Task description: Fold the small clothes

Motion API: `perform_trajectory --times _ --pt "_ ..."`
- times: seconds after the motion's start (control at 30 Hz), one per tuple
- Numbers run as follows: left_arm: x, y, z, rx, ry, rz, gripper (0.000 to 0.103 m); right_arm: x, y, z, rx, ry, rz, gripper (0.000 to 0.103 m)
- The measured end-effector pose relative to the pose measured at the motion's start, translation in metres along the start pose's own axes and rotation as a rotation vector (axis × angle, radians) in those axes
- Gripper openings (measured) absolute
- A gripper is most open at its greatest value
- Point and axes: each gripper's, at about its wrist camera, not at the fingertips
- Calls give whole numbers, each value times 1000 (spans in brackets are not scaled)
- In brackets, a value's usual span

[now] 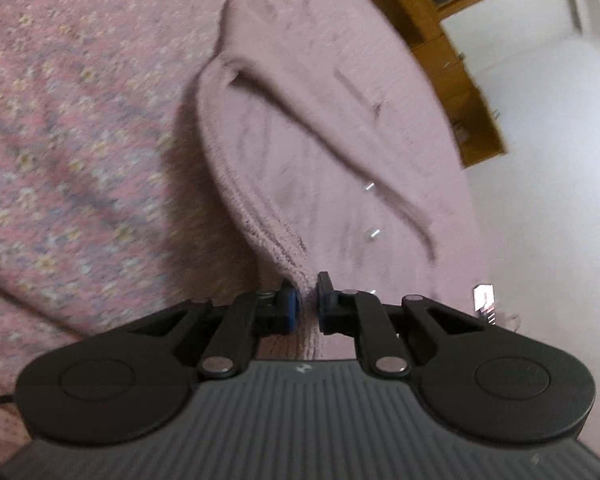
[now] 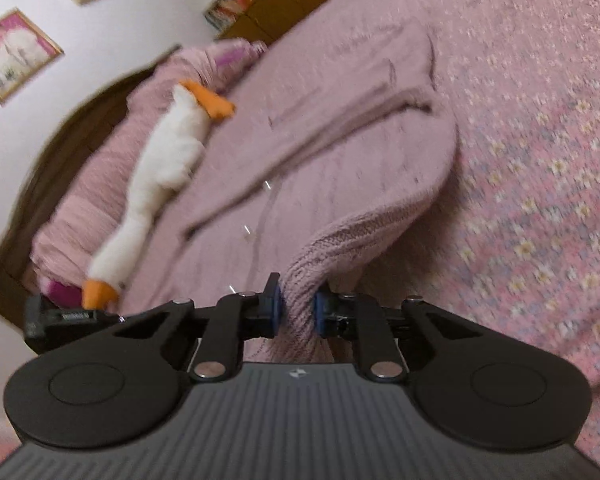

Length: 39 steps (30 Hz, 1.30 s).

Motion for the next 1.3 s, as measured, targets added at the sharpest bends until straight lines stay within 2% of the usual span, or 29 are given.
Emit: perform_trajectory --times 0.2,0.3,0.5,0.7,0.87,1.13,1.2,1.3 --pt "18 -12 -24 -85 16 -117 10 25 -1 5 63 -11 -139 15" --pt "30 -11 -34 -89 34 -157 10 41 3 6 71 -15 -179 15" --pt "42 -12 -44 -65 53 -179 9 61 13 7 71 -27 -216 15" --pt "62 -21 -52 -59 57 -257 9 83 16 9 58 -36 -289 15" --pt "90 -14 -65 -49 72 -314 9 114 27 8 36 -37 -349 15" --pt "144 19 -73 29 72 -398 9 168 73 -1 -69 -46 -414 15" --pt "154 34 -70 68 74 -397 9 175 90 -8 -117 -44 -404 15" --pt "162 58 -66 166 106 -394 9 178 116 -22 -194 -35 -372 15"
Point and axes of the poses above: each gripper's, at about its wrist camera, not at the fingertips, and y roughly the way its jaws point, z to its left, x to its top, and after that the axes turned 4 degrees about -y, right-handed
